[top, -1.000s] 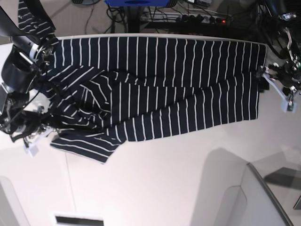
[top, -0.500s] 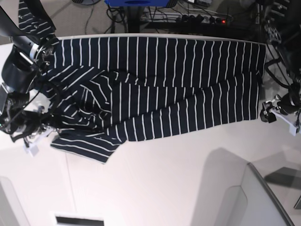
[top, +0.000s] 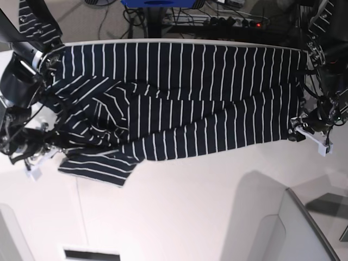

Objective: Layout the t-shirt on the table in an organized manner, then fold the t-shirt properly
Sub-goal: 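Fold the shirt side inward with both grippers toward the shirt middle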

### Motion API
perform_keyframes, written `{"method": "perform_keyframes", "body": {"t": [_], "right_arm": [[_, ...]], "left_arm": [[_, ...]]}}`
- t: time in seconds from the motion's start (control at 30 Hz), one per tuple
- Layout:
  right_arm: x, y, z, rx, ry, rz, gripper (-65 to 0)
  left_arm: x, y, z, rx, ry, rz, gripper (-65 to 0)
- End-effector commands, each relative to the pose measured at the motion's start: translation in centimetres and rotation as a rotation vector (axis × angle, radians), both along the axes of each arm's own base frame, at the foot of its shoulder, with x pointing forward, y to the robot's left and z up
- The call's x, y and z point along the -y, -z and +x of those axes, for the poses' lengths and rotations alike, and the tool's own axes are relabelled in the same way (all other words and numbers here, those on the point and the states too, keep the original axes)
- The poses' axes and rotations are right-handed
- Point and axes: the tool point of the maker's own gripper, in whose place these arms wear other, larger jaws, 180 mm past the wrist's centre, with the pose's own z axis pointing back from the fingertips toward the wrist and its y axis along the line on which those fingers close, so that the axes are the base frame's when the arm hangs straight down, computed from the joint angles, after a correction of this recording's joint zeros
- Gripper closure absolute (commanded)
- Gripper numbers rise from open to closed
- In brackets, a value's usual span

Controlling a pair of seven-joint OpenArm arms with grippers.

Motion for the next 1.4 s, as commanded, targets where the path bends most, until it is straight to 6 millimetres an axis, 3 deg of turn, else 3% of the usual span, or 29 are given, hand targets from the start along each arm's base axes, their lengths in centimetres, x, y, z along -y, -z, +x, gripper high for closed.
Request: {"method": "perform_keyframes", "body": {"t": [0.0, 0.5, 0.73, 0.97, 1.13, 1.37], "right_arm": [[0.8, -1.6, 1.6, 0.056, 0.010, -0.011, -0.2], [0.4, -1.4, 1.5, 0.050, 0.007, -0.003, -0.2], [0.6, -1.4, 1.5, 0.050, 0.008, -0.006, -0.2], [0.5, -1.4, 1.6, 0.054, 0.009, -0.003, -0.2], [0.4, -1.7, 1.9, 0.064, 0.003, -0.008, -0.2], [-1.8, -3.9, 4.8, 0.180, -0.146, -0.128, -0.2]], "left_arm": [[0.4, -0.2, 0.5, -0.010, 0.012, -0.007, -41.1], [2.6, 1.3, 0.6, 0.011, -0.002, -0.057, -39.3], [2.7, 1.3, 0.7, 0.048, -0.014, -0.055, -1.8], [2.4, 1.1, 0.8, 0.049, -0.014, -0.049, 0.0], [2.0, 0.0, 1.9, 0.059, -0.001, -0.037, 0.0], [1.2, -6.4, 6.2, 0.134, 0.091, 0.063, 0.0]]}}
